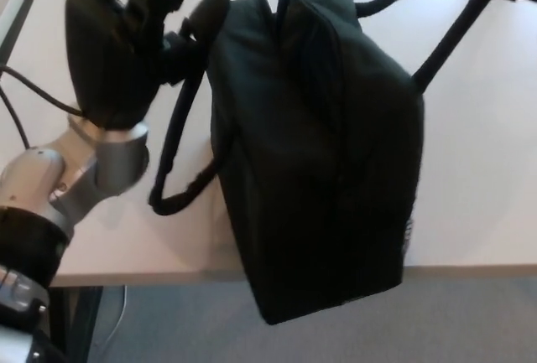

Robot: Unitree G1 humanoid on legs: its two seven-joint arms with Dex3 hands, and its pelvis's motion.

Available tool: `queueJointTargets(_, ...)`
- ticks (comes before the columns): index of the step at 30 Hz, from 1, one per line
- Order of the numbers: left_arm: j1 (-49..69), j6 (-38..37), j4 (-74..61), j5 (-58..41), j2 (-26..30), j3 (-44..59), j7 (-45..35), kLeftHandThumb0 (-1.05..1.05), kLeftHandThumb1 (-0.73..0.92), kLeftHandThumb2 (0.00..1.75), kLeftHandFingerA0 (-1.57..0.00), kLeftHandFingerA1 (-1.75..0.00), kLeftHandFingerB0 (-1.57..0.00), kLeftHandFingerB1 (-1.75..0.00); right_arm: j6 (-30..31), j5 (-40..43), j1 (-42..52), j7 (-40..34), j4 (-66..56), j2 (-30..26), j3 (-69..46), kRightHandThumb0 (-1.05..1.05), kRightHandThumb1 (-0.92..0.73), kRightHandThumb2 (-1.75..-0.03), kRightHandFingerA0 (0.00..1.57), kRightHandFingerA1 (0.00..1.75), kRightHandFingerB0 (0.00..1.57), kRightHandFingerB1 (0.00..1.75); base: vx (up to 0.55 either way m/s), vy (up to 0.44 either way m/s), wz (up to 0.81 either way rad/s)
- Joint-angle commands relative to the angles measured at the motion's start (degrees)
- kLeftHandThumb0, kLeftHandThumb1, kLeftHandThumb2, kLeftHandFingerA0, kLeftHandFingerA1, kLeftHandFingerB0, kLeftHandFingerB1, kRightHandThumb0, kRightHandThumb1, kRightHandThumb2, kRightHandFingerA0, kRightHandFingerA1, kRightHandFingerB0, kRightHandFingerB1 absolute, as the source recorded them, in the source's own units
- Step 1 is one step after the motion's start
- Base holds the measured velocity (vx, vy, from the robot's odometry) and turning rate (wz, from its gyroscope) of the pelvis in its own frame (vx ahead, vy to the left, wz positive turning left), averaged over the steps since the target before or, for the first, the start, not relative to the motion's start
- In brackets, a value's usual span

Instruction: A lunch bag is kept on the middle of the desk and the robot uses both its hands to grab the opening of the bag from the left and right and moves its hands away from each other to spread the bag open

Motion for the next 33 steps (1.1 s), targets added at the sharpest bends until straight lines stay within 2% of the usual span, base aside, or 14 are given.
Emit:
queueJointTargets(1,1.7,8.7,-1.8,-0.6,3.7,3.2,-4.3,0.05,0.54,0.65,-0.15,-0.3,-0.16,-0.31,8.4,4.9,-1.2,9.6,-0.9,-3.6,-3.4,-0.69,-0.56,-0.86,0.36,0.5,0.08,0.34,0.0,0.0,0.0)
queueJointTargets(4,2.0,9.9,-1.8,-0.4,3.8,3.4,-4.6,0.02,0.55,0.63,-0.17,-0.31,-0.17,-0.31,8.7,5.0,-1.1,11.1,-0.9,-4.5,-3.4,-0.7,-0.56,-0.86,0.39,0.51,0.08,0.34,0.0,0.0,0.0)
queueJointTargets(5,2.2,10.7,-1.2,-0.1,3.6,3.1,-4.4,0.02,0.55,0.63,-0.19,-0.3,-0.15,-0.3,9.3,5.0,-0.8,13.8,-1.2,-5.6,-2.8,-0.67,-0.69,-0.63,0.43,0.4,0.09,0.22,0.0,0.0,0.0)
queueJointTargets(7,1.8,11.2,-0.8,-0.4,3.5,2.9,-4.9,0.02,0.39,0.92,-0.07,-0.47,-0.07,-0.47,9.6,4.5,-1.1,14.6,-0.8,-6.6,-2.2,-0.68,-0.7,-0.63,0.46,0.4,0.09,0.22,0.0,0.0,0.0)
queueJointTargets(8,2.2,11.9,-1.1,-0.4,3.4,2.9,-5.6,0.02,0.38,0.92,-0.06,-0.47,-0.06,-0.47,9.7,4.9,-0.6,15.1,-1.1,-6.6,-2.2,-0.73,-0.57,-0.88,0.4,0.52,0.06,0.3,0.0,0.0,0.0)
queueJointTargets(9,2.8,12.3,-1.5,-0.7,3.4,2.9,-6.3,0.05,0.5,0.7,-0.16,-0.3,-0.14,-0.32,9.4,4.8,0.0,15.4,-1.4,-6.9,-1.9,-0.72,-0.57,-0.87,0.41,0.51,0.06,0.33,0.0,0.0,0.0)
queueJointTargets(16,6.0,10.2,-2.2,-3.3,4.5,3.2,-9.2,0.09,0.37,0.93,-0.05,-0.46,-0.06,-0.47,7.5,5.4,4.2,18.9,-2.3,-10.4,-1.4,-0.7,-0.54,-0.84,0.37,0.49,0.07,0.36,0.0,0.0,0.0)
queueJointTargets(19,7.1,11.6,-3.0,-2.9,4.7,3.4,-9.3,0.06,0.52,0.68,-0.16,-0.3,-0.14,-0.32,4.0,3.6,6.0,16.5,-0.3,-12.9,-1.1,-0.65,-0.62,-0.59,0.59,0.43,0.15,0.28,0.0,0.0,0.0)
queueJointTargets(20,7.5,12.8,-3.4,-2.5,4.7,3.5,-9.5,0.04,0.38,0.92,-0.05,-0.46,-0.06,-0.47,3.6,3.1,6.9,16.8,-0.1,-14.2,-0.9,-0.74,-0.55,-0.85,0.55,0.55,0.09,0.37,0.0,0.0,0.0)
queueJointTargets(21,7.4,11.9,-2.8,-2.1,4.9,3.1,-8.8,0.1,0.5,0.69,-0.19,-0.3,-0.17,-0.3,1.4,0.7,8.3,15.2,0.9,-16.6,-0.1,-0.72,-0.55,-0.86,0.48,0.53,0.09,0.37,0.0,0.0,0.0)
queueJointTargets(24,7.4,10.8,-2.4,-2.2,5.4,2.8,-9.0,0.08,0.39,0.93,-0.08,-0.47,-0.07,-0.47,-1.0,-1.6,10.1,14.1,2.4,-20.0,1.7,-0.75,-0.58,-0.93,0.33,0.51,0.04,0.29,0.0,0.0,0.0)
queueJointTargets(26,7.4,10.2,-2.1,-2.2,5.5,2.6,-8.7,0.08,0.38,0.93,-0.08,-0.47,-0.08,-0.47,-3.3,-1.3,10.9,13.0,3.8,-21.3,2.3,-0.72,-0.69,-0.61,0.41,0.39,0.09,0.27,0.0,0.0,0.0)
queueJointTargets(28,7.5,11.2,-2.7,-1.6,5.8,2.5,-8.8,0.07,0.38,0.92,-0.08,-0.47,-0.06,-0.46,-6.8,-2.7,13.6,12.7,5.0,-25.7,2.8,-0.77,-0.56,-0.89,0.26,0.48,0.04,0.28,0.0,0.0,0.0)
queueJointTargets(33,7.4,12.2,-2.9,-0.7,6.6,2.5,-7.7,0.02,0.39,0.92,-0.09,-0.48,-0.09,-0.47,-9.7,-3.8,16.7,10.8,6.0,-30.4,3.2,-0.77,-0.55,-0.9,0.29,0.5,0.03,0.31,0.0,0.0,0.0)
